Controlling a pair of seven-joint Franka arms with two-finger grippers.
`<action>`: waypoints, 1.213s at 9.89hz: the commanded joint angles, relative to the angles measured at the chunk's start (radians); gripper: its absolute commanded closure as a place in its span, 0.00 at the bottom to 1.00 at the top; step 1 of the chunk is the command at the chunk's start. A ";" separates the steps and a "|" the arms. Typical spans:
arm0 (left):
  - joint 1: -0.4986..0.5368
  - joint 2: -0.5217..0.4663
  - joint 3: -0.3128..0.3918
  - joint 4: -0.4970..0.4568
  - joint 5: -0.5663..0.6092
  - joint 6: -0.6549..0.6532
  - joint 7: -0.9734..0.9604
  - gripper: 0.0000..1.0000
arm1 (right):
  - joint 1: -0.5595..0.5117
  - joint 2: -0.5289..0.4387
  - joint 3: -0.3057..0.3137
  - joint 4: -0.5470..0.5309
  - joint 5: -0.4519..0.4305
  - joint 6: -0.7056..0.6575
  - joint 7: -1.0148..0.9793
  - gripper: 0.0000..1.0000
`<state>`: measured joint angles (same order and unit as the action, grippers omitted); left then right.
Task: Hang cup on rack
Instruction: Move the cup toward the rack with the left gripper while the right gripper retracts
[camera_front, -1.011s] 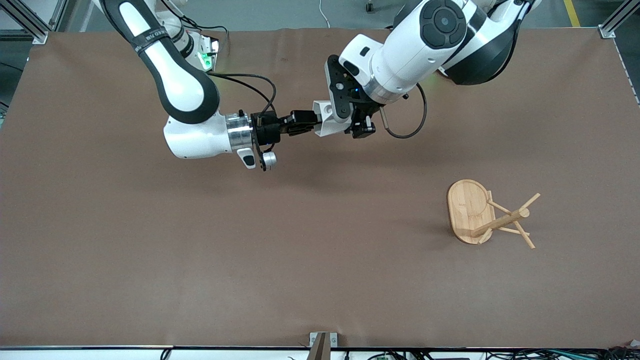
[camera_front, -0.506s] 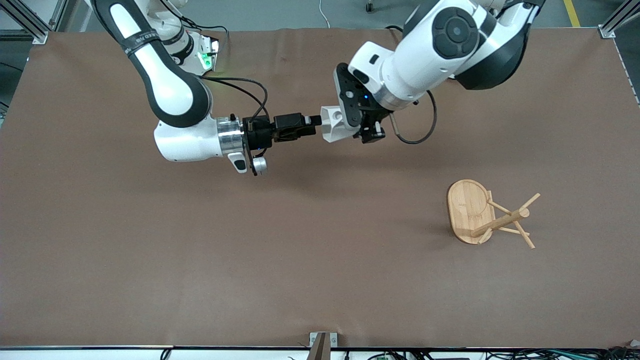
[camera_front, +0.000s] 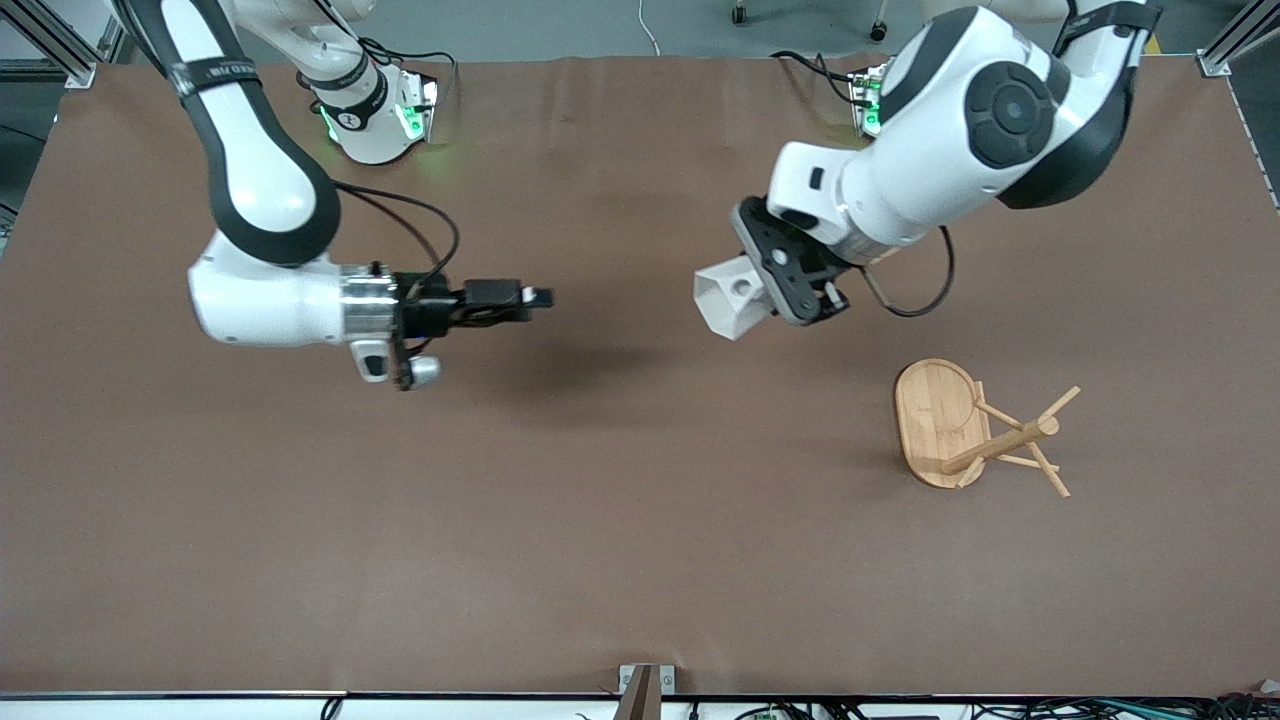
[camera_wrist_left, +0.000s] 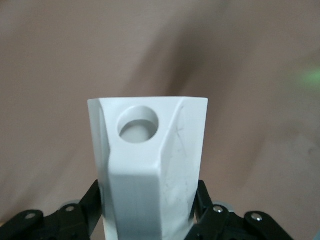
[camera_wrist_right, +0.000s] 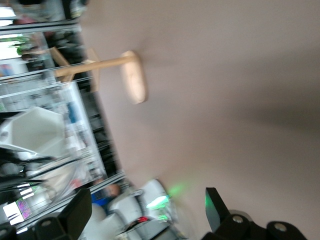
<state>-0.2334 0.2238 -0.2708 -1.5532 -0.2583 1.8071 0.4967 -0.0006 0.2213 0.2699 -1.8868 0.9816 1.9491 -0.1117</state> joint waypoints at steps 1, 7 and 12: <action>0.034 0.000 -0.004 -0.010 0.078 -0.014 -0.180 0.99 | 0.002 -0.082 -0.149 -0.014 -0.256 -0.048 0.058 0.00; 0.089 -0.004 0.025 0.019 0.186 -0.031 -0.532 0.98 | 0.008 -0.158 -0.376 0.149 -0.915 -0.147 0.072 0.00; 0.126 -0.050 0.042 -0.175 0.189 0.037 -0.407 0.99 | 0.019 -0.267 -0.359 0.309 -1.011 -0.373 0.232 0.00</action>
<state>-0.1243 0.2121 -0.2395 -1.6310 -0.0873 1.8138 0.0177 0.0072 -0.0457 -0.0971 -1.6677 0.0091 1.6708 0.0305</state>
